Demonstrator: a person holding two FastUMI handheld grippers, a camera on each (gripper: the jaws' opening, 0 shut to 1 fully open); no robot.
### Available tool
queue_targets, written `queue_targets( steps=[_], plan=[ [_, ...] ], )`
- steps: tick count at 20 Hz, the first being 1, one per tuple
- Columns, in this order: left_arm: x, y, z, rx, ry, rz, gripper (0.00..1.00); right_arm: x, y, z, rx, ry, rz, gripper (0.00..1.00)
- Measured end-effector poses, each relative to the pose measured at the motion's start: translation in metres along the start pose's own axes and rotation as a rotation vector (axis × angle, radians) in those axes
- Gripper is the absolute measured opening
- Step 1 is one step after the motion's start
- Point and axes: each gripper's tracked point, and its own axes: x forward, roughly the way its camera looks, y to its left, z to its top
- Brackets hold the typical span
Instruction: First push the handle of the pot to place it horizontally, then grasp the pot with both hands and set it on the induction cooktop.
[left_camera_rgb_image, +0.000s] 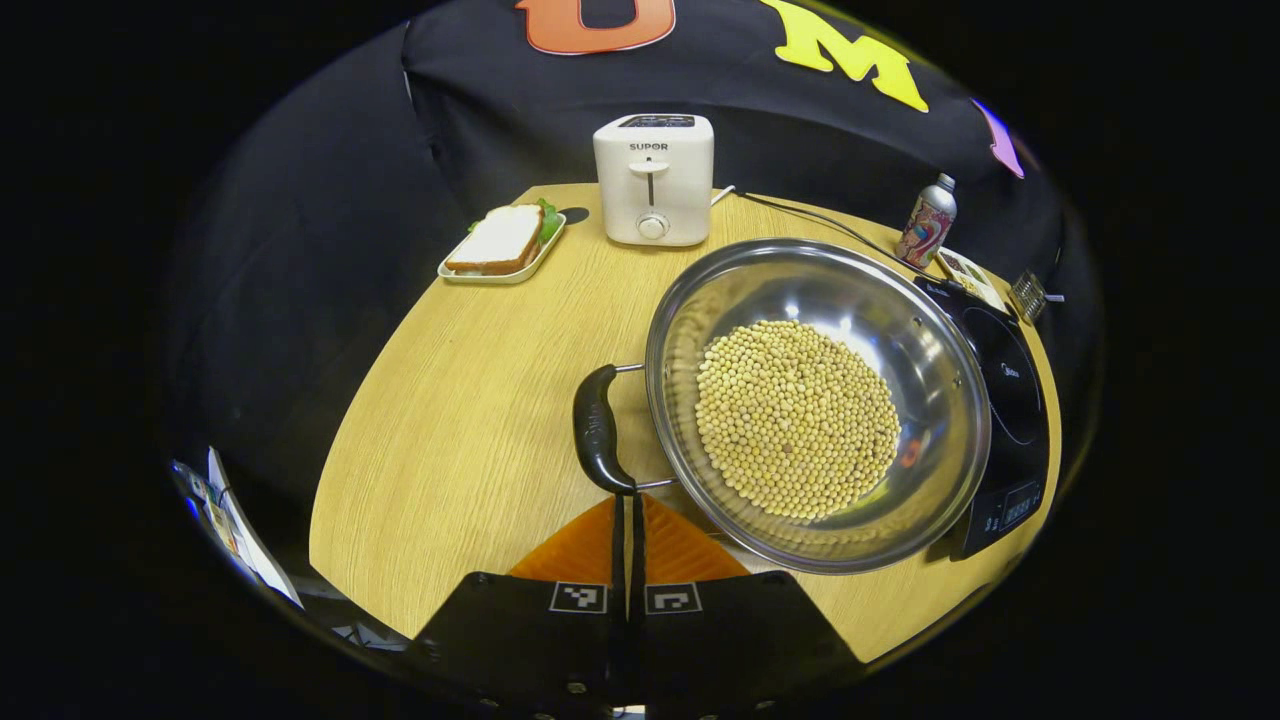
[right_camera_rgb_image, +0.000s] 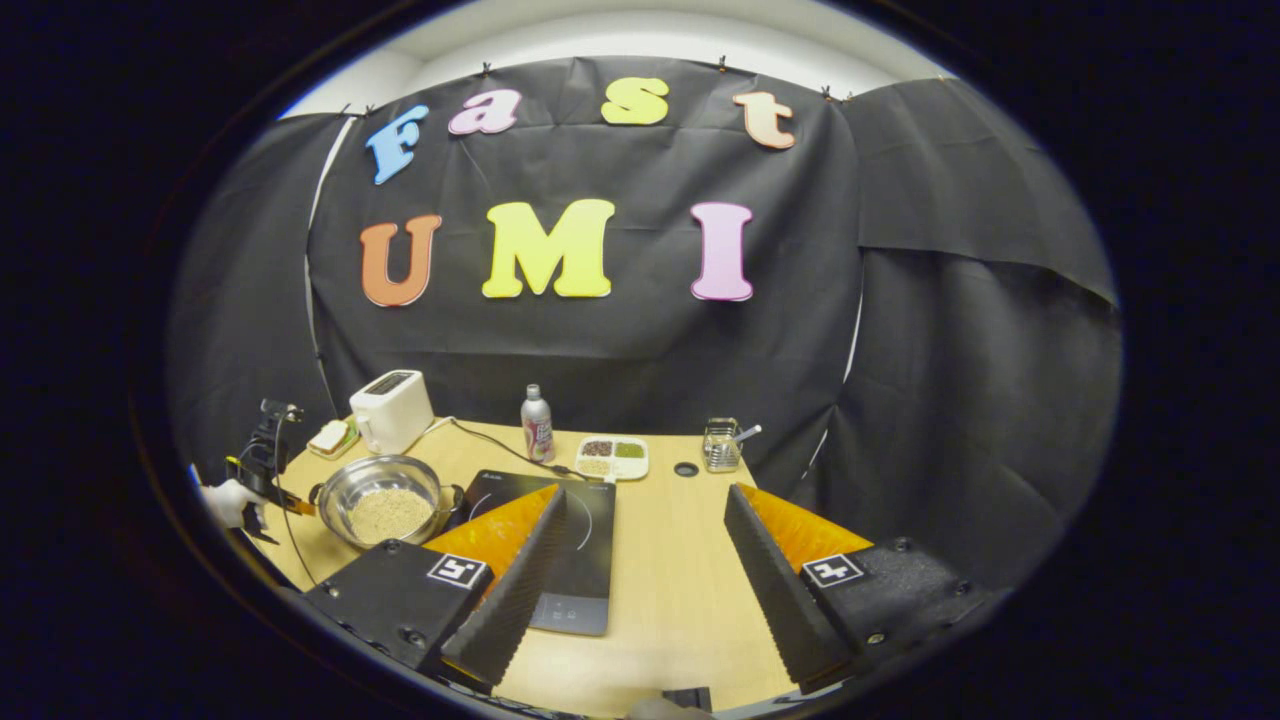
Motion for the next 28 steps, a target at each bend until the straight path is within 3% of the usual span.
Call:
queue_targets(
  steps=[1,2,3,4,6,7,9,10,11,14,15,16,17,18,19,20,24,26,27,28],
  plan=[
    [0.000,0.000,0.000,-0.006,0.002,-0.001,0.10,0.001,0.000,-0.001,-0.003,0.000,-0.001,0.97],
    [0.001,0.000,0.001,-0.012,0.004,-0.002,0.00,0.002,-0.001,0.000,-0.005,0.001,-0.001,0.97],
    [0.001,0.002,0.001,-0.018,0.002,-0.001,0.00,0.003,-0.001,0.000,-0.007,0.001,-0.002,0.97],
    [0.002,0.002,0.003,-0.023,0.004,-0.001,0.10,0.004,-0.001,0.001,-0.008,0.003,-0.002,0.97],
    [0.004,0.004,0.007,-0.031,0.004,0.000,0.10,0.004,-0.001,0.001,-0.008,0.006,0.000,0.97],
    [0.005,0.005,0.010,-0.035,0.002,0.001,0.00,0.005,-0.001,0.000,-0.009,0.007,0.000,0.97],
    [0.009,0.006,0.014,-0.049,0.001,0.002,0.00,0.005,0.000,0.000,-0.012,0.008,0.000,0.97],
    [0.010,0.008,0.017,-0.053,0.001,0.002,0.10,0.005,0.000,0.001,-0.016,0.009,-0.001,0.97],
    [0.012,0.009,0.019,-0.055,0.001,0.002,0.00,0.006,0.000,0.000,-0.018,0.010,-0.001,1.00],
    [0.017,0.011,0.025,-0.064,0.001,0.004,0.00,0.005,0.001,-0.001,-0.018,0.014,0.000,0.97],
    [0.018,0.012,0.027,-0.065,0.000,0.004,0.10,0.005,0.002,-0.001,-0.015,0.014,0.001,0.97],
    [0.020,0.012,0.029,-0.063,0.003,0.005,0.10,0.006,0.002,-0.002,-0.016,0.017,0.001,0.97],
    [0.022,0.013,0.029,-0.060,0.004,0.006,0.00,0.007,0.002,-0.004,-0.018,0.020,0.001,0.97],
    [0.024,0.015,0.031,-0.058,0.004,0.008,0.10,0.007,0.003,-0.004,-0.019,0.022,0.003,0.97],
    [0.025,0.017,0.032,-0.058,0.006,0.008,0.10,0.007,0.004,-0.006,-0.019,0.024,0.005,0.97],
    [0.025,0.017,0.034,-0.060,0.006,0.010,0.00,0.007,0.006,-0.006,-0.020,0.027,0.010,1.00],
    [0.018,0.017,0.028,-0.049,0.005,0.012,0.00,0.007,0.013,-0.012,-0.030,0.045,0.044,0.97],
    [0.006,0.027,0.016,-0.014,-0.006,0.052,0.00,0.009,0.017,-0.011,-0.039,0.044,0.076,1.00],
    [-0.003,0.030,0.009,-0.012,-0.019,0.060,0.11,0.011,0.021,-0.012,-0.039,0.042,0.097,0.98],
    [-0.014,0.031,0.004,-0.021,-0.036,0.058,0.00,0.014,0.025,-0.012,-0.039,0.040,0.122,0.97]
  ],
)
